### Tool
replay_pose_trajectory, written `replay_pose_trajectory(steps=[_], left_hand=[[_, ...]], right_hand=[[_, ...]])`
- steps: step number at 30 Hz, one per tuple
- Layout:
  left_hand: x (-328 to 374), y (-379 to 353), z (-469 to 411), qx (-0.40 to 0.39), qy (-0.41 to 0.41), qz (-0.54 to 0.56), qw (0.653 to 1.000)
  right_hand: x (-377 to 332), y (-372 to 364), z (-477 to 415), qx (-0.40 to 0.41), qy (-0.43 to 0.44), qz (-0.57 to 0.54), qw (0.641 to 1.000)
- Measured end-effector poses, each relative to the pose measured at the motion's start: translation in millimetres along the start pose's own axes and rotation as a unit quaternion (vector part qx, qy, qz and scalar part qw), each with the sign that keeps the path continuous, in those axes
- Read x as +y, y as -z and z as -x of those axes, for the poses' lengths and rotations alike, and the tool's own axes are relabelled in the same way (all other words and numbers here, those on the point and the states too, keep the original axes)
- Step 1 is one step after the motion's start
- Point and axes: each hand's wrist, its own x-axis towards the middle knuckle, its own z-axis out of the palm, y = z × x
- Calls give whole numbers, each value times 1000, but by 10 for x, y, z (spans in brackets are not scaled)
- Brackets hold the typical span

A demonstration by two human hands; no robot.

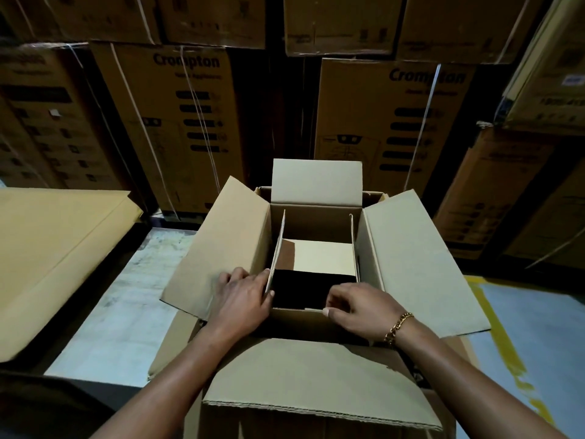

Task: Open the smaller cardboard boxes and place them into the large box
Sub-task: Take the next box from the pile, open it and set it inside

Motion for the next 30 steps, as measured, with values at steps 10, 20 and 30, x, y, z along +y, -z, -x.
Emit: replay_pose_trajectory(steps=[10, 20, 30], left_hand=[[-9, -40, -609, -34, 12, -1, 999], [157, -164, -1282, -82, 64, 142, 984], [86, -296, -1257, -65, 68, 156, 983]], right_hand=[[99, 85, -722, -57, -113, 289, 949], [575, -330, -1628, -134, -203, 307, 920], [770, 185, -1953, -105, -178, 223, 953]])
